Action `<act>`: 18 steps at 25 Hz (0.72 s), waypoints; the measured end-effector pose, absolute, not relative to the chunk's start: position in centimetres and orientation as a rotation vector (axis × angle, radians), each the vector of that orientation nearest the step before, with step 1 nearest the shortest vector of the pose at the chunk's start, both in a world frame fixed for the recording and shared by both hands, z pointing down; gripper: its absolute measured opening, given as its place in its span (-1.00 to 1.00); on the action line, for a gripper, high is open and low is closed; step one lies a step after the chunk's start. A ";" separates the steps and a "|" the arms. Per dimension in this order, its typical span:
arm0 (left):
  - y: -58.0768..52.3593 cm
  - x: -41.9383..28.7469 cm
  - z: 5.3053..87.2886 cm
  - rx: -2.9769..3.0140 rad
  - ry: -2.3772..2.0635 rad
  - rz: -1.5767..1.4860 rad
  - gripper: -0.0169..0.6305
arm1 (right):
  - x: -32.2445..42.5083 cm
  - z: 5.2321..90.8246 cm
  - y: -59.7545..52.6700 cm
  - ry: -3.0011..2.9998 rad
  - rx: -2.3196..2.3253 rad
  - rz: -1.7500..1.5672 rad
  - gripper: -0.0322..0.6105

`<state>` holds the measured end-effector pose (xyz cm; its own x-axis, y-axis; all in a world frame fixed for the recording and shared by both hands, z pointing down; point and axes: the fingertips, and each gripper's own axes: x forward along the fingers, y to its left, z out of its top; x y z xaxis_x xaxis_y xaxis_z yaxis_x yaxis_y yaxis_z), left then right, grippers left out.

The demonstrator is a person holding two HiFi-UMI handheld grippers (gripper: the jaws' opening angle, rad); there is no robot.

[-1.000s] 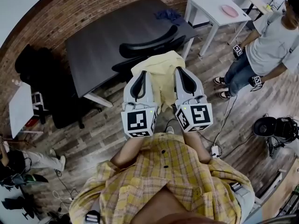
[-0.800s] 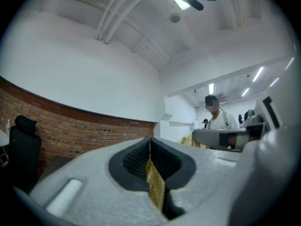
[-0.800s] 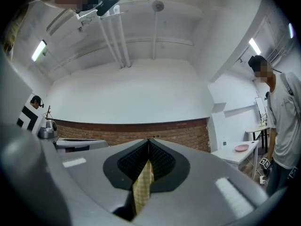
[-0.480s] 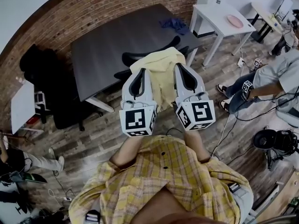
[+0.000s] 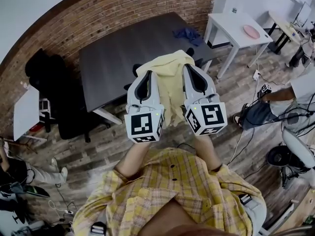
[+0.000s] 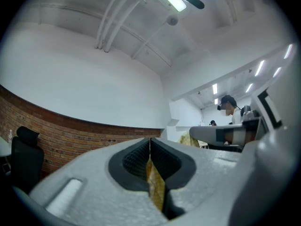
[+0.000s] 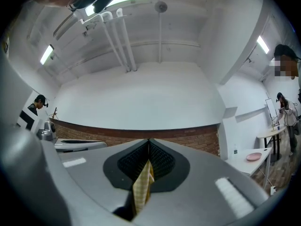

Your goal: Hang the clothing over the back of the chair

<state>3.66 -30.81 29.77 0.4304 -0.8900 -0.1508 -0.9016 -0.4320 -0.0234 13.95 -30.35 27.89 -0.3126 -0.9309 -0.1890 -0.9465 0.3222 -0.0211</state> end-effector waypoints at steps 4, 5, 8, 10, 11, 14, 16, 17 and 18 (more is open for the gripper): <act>-31.9 3.3 28.7 -2.544 1.627 0.198 -0.92 | 13.8 26.8 -31.4 2.421 -1.719 0.173 -0.88; -32.2 3.3 28.4 -2.540 1.629 0.204 -0.92 | 13.9 26.5 -31.6 2.421 -1.719 0.182 -0.88; -32.6 3.5 27.2 -2.519 1.623 0.221 -0.92 | 14.4 25.4 -32.2 2.409 -1.716 0.206 -0.88; -32.8 3.5 26.4 -2.501 1.619 0.230 -0.93 | 14.6 24.6 -32.6 2.400 -1.713 0.223 -0.88; -33.0 3.5 26.1 -2.492 1.619 0.233 -0.93 | 14.6 24.3 -32.8 2.398 -1.711 0.232 -0.88; -33.6 3.3 25.4 -2.481 1.620 0.238 -0.93 | 14.6 23.4 -33.4 2.397 -1.707 0.250 -0.88; -33.8 3.3 25.0 -2.476 1.623 0.241 -0.93 | 14.7 23.0 -33.7 2.395 -1.707 0.261 -0.88; -34.0 3.3 24.8 -2.470 1.626 0.242 -0.93 | 14.8 22.7 -33.8 2.394 -1.706 0.269 -0.88; -34.2 3.3 24.6 -2.464 1.628 0.243 -0.93 | 14.9 22.4 -34.0 2.395 -1.704 0.278 -0.88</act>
<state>3.26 -34.16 24.60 0.3877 -0.8919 -0.2328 -0.9210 -0.3851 -0.0582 14.86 -34.01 22.44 -0.3219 -0.9103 -0.2604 -0.9457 0.3222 0.0427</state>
